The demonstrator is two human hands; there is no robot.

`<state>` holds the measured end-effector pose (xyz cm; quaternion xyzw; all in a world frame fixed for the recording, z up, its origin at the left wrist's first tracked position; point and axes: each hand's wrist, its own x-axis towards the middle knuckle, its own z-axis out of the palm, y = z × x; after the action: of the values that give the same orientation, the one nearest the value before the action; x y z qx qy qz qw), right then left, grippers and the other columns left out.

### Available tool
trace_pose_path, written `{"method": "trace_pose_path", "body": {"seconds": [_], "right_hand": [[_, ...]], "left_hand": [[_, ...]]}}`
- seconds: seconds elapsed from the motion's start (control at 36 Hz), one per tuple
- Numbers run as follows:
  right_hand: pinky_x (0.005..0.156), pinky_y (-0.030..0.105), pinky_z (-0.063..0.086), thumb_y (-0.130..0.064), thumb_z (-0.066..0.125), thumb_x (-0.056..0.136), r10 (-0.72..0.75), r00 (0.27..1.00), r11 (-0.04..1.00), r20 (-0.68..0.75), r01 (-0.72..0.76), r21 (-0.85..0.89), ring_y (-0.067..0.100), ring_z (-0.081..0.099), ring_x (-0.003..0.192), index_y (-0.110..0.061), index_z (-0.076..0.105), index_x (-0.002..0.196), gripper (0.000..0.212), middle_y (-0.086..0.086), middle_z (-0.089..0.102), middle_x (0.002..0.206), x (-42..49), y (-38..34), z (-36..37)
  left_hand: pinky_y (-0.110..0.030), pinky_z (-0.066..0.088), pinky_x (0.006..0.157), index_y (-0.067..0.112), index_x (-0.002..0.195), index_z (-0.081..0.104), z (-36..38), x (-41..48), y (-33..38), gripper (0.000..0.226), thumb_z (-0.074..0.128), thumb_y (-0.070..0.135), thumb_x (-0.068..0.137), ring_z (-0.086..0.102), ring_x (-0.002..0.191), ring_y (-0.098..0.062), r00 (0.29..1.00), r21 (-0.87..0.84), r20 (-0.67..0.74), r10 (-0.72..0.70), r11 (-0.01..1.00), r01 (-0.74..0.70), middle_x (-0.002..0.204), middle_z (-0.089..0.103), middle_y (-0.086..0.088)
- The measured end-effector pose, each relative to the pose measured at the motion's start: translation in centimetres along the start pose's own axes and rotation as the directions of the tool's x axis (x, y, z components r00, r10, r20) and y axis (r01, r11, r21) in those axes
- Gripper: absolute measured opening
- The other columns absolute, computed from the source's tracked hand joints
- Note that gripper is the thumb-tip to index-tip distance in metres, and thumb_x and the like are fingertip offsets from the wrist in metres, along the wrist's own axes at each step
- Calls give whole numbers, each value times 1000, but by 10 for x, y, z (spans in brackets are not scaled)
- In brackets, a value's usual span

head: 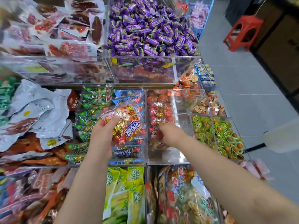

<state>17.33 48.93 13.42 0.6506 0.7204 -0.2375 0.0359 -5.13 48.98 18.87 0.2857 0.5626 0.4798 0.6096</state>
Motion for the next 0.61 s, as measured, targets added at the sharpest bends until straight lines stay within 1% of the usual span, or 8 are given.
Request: {"method": "trace_pose_path", "body": {"seconds": [0.11, 0.22, 0.31, 0.36, 0.44, 0.5, 0.56, 0.61], "right_hand": [[72, 29, 46, -6, 60, 79, -21, 1000, 994, 13, 20, 109, 28, 61, 95, -20, 58, 109, 34, 8, 65, 103, 17, 1, 33], [94, 33, 41, -25, 75, 71, -57, 993, 996, -102, 63, 62, 27, 47, 115, -19, 47, 132, 68, 6, 55, 122, 9, 23, 46], [101, 37, 35, -40, 80, 61, 74, 981, 997, -178, -69, 35, 26, 38, 122, -24, 34, 138, 92, 4, 42, 130, -5, 48, 49], [103, 37, 35, -39, 80, 63, 226, 966, 974, -124, -225, 18, 28, 36, 123, -23, 23, 141, 99, 8, 35, 134, -13, 59, 51], [99, 31, 37, -31, 76, 70, 471, 882, 863, 31, -467, 191, 29, 37, 125, -15, 13, 144, 98, 13, 34, 136, -14, 65, 54], [82, 24, 44, -26, 79, 71, 540, 808, 725, 235, -588, 358, 26, 52, 113, -8, 31, 137, 84, 14, 48, 127, -11, 64, 54], [58, 15, 44, -29, 78, 74, 486, 775, 677, 404, -626, 387, 14, 61, 78, -10, 60, 97, 35, 7, 64, 95, -7, 61, 55], [55, 18, 47, -32, 75, 79, 446, 780, 638, 439, -621, 455, 13, 56, 60, -15, 57, 73, 26, 2, 61, 72, -3, 56, 59]], "left_hand": [[-33, 57, 54, 22, 94, 62, 1, -1, 2, 8, 67, 21, 88, 73, 66, -17, 1000, 0, 4, -9, 1000, 9, 78, 76, 1], [-35, 56, 53, 22, 95, 63, -3, 1, 2, 7, 66, 21, 89, 73, 69, -19, 1000, -18, 8, -17, 1000, 17, 80, 76, -1], [-37, 56, 52, 22, 96, 62, -6, 3, 0, 8, 66, 22, 89, 74, 69, -21, 1000, -34, 3, -28, 999, 28, 81, 76, -2], [-38, 56, 54, 20, 99, 62, -6, 4, -1, 10, 65, 21, 90, 74, 71, -22, 999, -35, 9, -36, 999, 36, 83, 76, -3], [-40, 58, 56, 20, 100, 63, -4, 4, -3, 11, 65, 20, 90, 74, 73, -23, 999, -19, 17, -37, 999, 37, 86, 76, -5], [-38, 57, 55, 21, 98, 63, -3, 4, -3, 8, 65, 20, 90, 74, 73, -22, 999, -21, 18, -32, 999, 32, 86, 76, -4], [-38, 57, 55, 22, 98, 63, -4, 4, -3, 8, 65, 21, 90, 74, 74, -22, 999, -15, 24, -36, 999, 36, 87, 76, -3], [-38, 57, 56, 22, 99, 63, -5, 3, -2, 9, 65, 21, 90, 74, 75, -22, 999, -12, 24, -43, 999, 44, 87, 76, -3]]}}
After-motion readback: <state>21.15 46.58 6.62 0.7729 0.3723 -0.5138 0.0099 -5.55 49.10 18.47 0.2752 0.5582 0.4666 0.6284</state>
